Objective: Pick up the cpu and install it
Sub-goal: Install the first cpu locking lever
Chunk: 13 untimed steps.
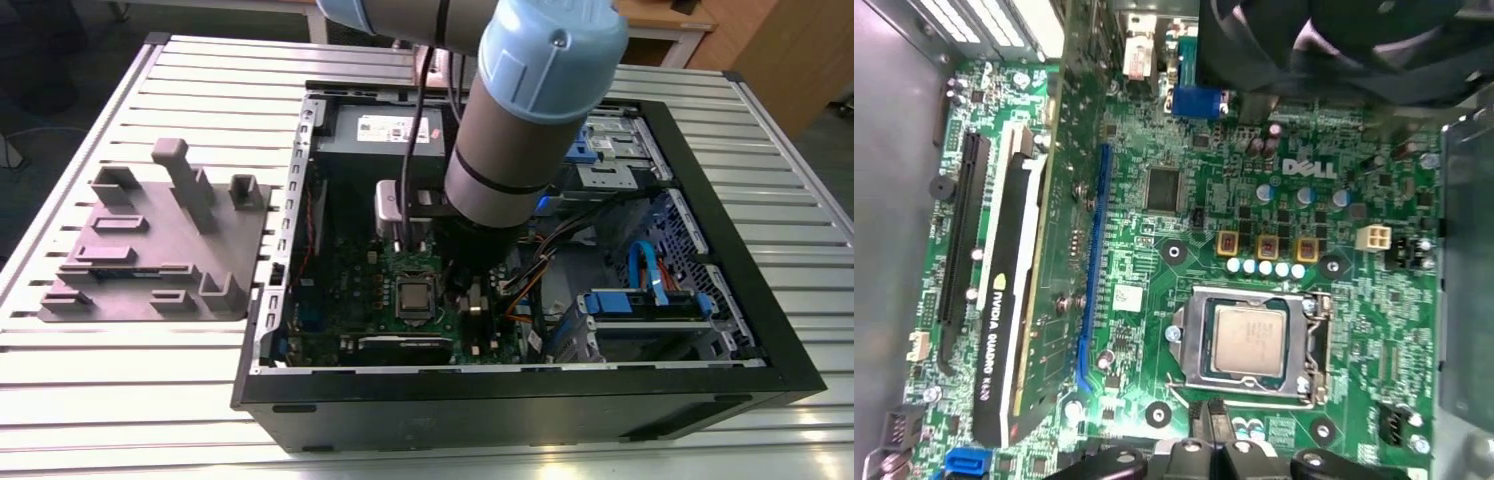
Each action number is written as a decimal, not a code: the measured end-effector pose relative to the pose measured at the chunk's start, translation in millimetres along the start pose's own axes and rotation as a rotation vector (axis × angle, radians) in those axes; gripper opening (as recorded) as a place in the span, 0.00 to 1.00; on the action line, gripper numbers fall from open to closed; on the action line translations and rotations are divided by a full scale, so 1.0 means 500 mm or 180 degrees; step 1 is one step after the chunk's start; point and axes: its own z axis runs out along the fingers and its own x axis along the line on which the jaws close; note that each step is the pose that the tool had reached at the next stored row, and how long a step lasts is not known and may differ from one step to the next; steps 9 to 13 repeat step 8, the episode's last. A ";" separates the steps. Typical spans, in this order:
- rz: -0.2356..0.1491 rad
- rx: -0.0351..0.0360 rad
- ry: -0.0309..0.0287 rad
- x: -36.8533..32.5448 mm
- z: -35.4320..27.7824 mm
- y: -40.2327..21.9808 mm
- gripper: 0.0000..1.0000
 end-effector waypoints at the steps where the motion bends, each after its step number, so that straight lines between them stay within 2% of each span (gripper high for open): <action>1: 0.0000 0.0000 0.0000 0.000 -0.003 0.000 0.10; 13: 0.0000 0.0000 0.0000 0.000 -0.007 0.001 0.10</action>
